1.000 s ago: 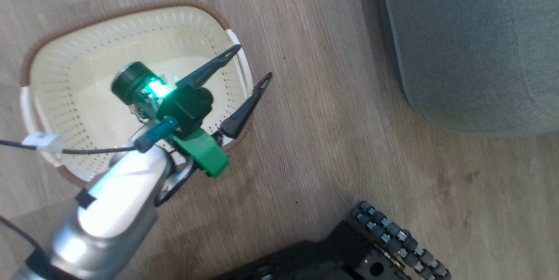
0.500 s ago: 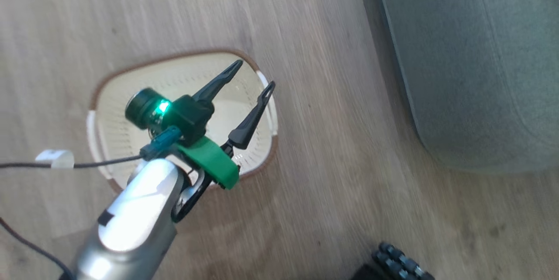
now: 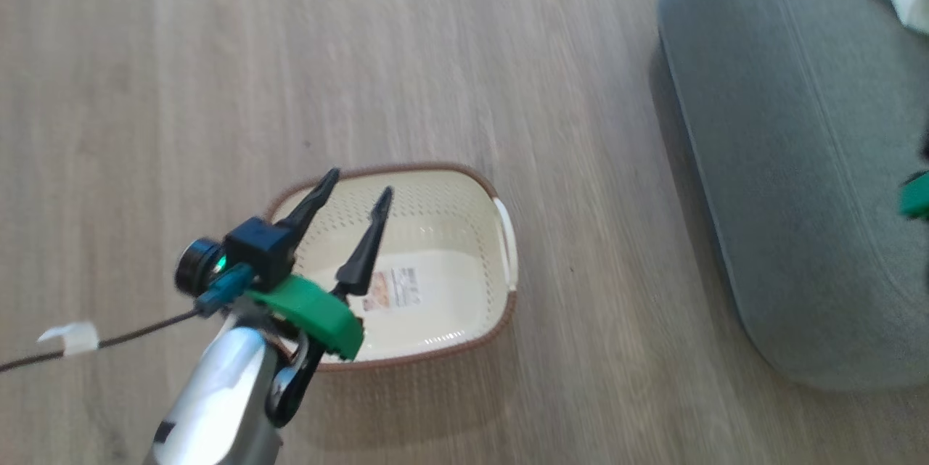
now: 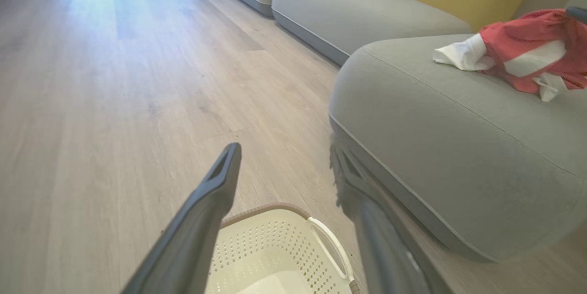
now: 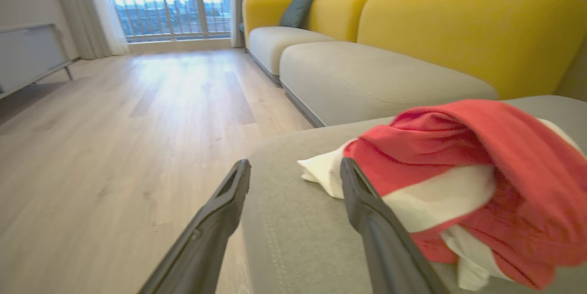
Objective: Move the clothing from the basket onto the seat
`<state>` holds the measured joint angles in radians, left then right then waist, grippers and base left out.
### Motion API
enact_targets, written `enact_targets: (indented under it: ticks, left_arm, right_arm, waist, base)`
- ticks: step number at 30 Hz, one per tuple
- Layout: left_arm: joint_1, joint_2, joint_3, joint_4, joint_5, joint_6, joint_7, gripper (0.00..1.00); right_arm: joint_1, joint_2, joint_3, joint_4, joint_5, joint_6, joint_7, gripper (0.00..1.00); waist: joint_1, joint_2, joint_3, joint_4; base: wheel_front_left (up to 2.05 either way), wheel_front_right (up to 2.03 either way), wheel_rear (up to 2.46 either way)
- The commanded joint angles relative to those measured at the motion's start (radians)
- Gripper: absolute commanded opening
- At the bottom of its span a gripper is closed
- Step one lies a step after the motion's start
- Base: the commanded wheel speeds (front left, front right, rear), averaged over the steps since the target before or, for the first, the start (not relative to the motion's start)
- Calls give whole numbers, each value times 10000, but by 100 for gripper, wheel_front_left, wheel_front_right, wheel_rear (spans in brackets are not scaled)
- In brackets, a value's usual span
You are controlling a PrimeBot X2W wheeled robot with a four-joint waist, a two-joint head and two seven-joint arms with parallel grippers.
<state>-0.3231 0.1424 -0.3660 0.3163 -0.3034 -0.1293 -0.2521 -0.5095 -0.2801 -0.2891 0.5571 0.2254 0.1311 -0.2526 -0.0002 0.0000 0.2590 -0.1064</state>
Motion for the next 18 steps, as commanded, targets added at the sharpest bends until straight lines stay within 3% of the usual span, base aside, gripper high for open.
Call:
enact_targets:
  ticks: [1,7,18]
  left_arm:
    - [-16,0,572,-189,118,-9,-97,100]
    - [458,-190,1501,-5,441,19,-97,100]
    - [1295,-611,3157,136,1277,495,-97,100]
  right_arm:
    - [154,54,245,-433,-79,-4,-90,100]
    - [698,582,1064,-737,-396,-4,-91,100]
    - [1690,1351,3048,-1156,-102,-4,-91,100]
  waist:
    - [2,0,-518,463]
    - [2,0,-999,799]
    - [2,0,-1664,1251]
  base:
    - [0,0,0]
    - [0,0,0]
    - [0,0,0]
